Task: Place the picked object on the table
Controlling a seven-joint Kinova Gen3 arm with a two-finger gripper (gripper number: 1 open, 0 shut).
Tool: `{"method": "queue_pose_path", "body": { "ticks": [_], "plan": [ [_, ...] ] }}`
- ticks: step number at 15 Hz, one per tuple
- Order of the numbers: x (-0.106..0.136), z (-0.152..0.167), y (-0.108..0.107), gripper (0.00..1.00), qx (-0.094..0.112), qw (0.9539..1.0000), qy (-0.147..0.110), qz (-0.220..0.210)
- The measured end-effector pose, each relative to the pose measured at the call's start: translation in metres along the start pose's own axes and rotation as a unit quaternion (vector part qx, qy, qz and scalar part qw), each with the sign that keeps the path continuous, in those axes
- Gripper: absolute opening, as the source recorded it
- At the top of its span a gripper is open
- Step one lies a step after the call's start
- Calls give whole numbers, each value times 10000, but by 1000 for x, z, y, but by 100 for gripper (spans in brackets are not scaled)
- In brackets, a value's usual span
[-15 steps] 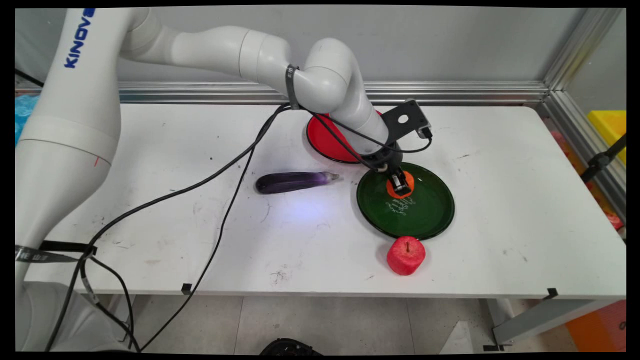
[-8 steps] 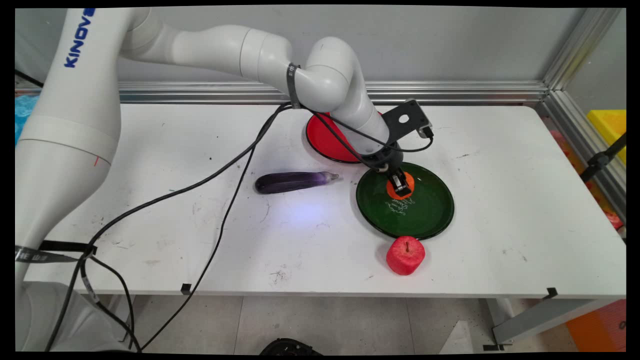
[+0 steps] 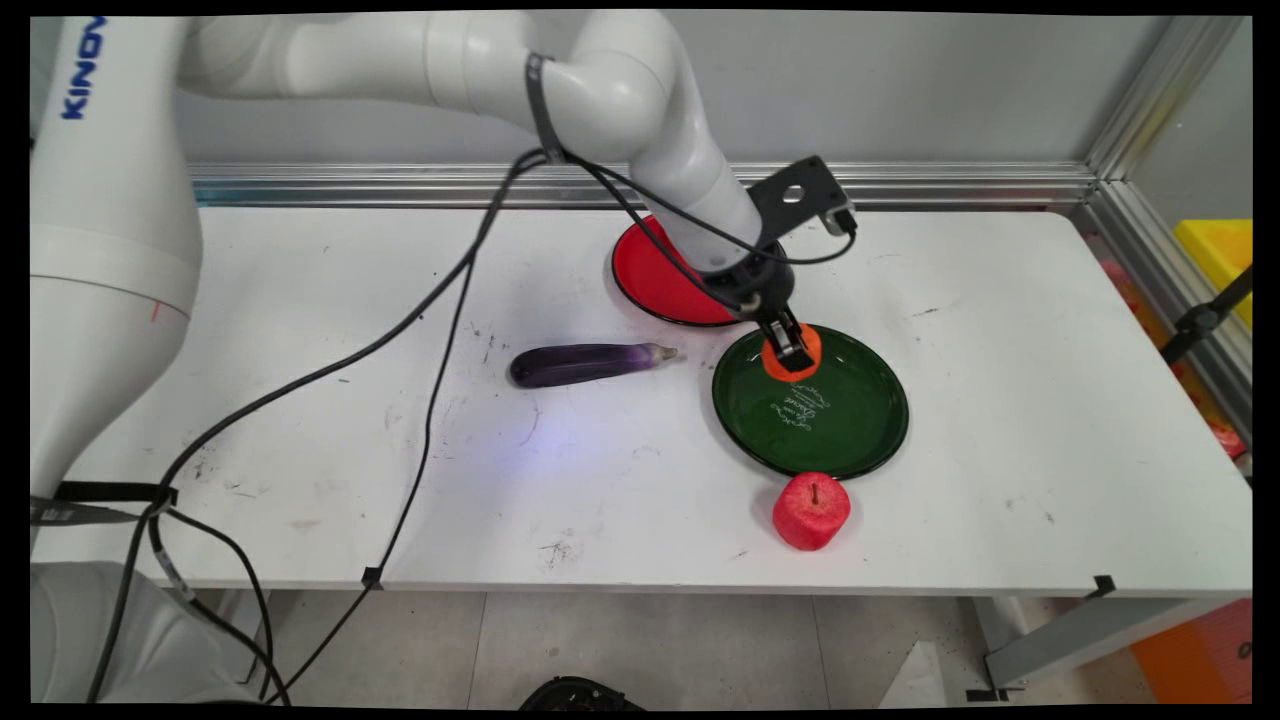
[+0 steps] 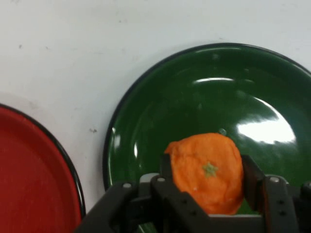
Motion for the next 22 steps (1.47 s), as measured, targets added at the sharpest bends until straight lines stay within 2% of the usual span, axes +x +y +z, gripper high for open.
{"method": "queue_pose_path", "body": {
  "ticks": [4, 8, 13, 17, 22],
  "plan": [
    [-15, -32, 5, 0, -76, 10000, -20, -45],
    [-52, -67, 15, 0, -166, 9997, -138, 58],
    [-102, -98, 21, 0, -169, 9991, -313, 225],
    [-136, -110, 18, 0, -138, 9984, -428, 329],
    [-164, -104, 9, 0, -60, 9980, -440, 458]
  ]
}}
